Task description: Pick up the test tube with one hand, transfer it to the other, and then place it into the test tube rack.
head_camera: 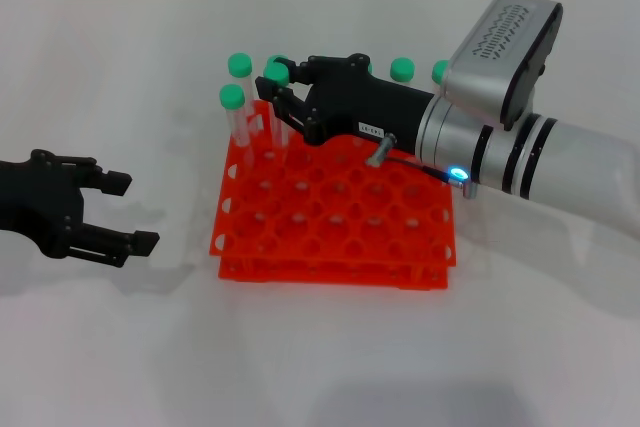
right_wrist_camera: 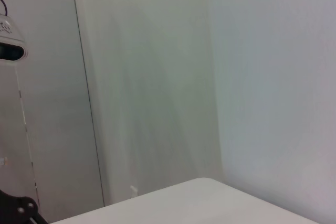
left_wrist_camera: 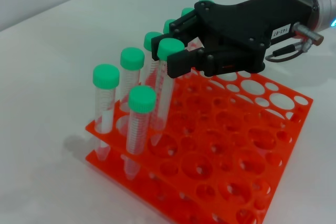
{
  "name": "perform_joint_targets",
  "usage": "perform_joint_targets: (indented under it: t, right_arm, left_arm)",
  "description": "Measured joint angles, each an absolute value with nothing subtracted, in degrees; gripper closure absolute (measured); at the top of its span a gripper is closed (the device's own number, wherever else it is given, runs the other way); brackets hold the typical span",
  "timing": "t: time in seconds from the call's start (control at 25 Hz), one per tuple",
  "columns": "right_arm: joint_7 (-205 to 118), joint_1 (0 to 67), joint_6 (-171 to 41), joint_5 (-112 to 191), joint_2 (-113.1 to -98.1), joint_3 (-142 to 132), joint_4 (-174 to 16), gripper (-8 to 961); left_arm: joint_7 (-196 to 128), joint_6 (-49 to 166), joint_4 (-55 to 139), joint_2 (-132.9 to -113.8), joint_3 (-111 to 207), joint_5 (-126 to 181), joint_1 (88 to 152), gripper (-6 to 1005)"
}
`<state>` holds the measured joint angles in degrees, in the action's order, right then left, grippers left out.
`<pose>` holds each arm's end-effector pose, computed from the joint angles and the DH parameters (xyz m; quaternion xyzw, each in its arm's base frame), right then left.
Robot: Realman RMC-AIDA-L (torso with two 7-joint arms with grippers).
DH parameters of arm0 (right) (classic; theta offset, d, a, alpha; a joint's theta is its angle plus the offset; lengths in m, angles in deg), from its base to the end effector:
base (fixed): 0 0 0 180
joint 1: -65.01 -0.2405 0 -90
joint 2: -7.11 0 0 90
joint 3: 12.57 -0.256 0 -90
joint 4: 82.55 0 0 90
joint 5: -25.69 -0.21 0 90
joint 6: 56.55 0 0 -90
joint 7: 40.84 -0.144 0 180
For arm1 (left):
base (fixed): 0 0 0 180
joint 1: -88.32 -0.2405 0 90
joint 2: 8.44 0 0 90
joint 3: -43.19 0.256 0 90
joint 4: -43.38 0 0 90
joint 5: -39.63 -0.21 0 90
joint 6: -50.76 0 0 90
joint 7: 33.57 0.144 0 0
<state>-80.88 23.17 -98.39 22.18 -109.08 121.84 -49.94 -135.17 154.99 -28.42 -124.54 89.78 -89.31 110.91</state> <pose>0.1360 0.3687 -0.1220 -0.9094 0.1464 0.3168 0.2265 -0.2659 0.3004 0.0818 -0.9661 -0.2318 -0.0291 0.1097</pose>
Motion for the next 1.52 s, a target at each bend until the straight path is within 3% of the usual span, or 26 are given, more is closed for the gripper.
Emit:
perform_joint_targets:
  t: [0.88,1.12,1.48,1.52]
  right_arm:
    - [-80.4,23.1,-99.5,22.3,-109.08,121.5,-49.9,574]
    - [-79.4,24.0,-102.0,22.3,-109.08,121.2,-49.7,345]
    - [-76.1,30.0,-109.3,22.9,-108.08,116.8,-47.4,242]
    - [-77.6,31.6,-110.5,24.6,-106.76,115.0,-46.9,229]
  left_arm:
    - [-135.2,155.0,-28.4,-124.54,89.8,-89.6,110.9,111]
    - [-135.2,155.0,-28.4,-124.52,89.8,-89.6,110.5,111]
    - [-134.5,155.1,-28.4,-124.24,88.6,-88.9,109.2,111]
    - [-134.0,155.1,-28.4,-124.31,88.0,-88.8,109.0,111]
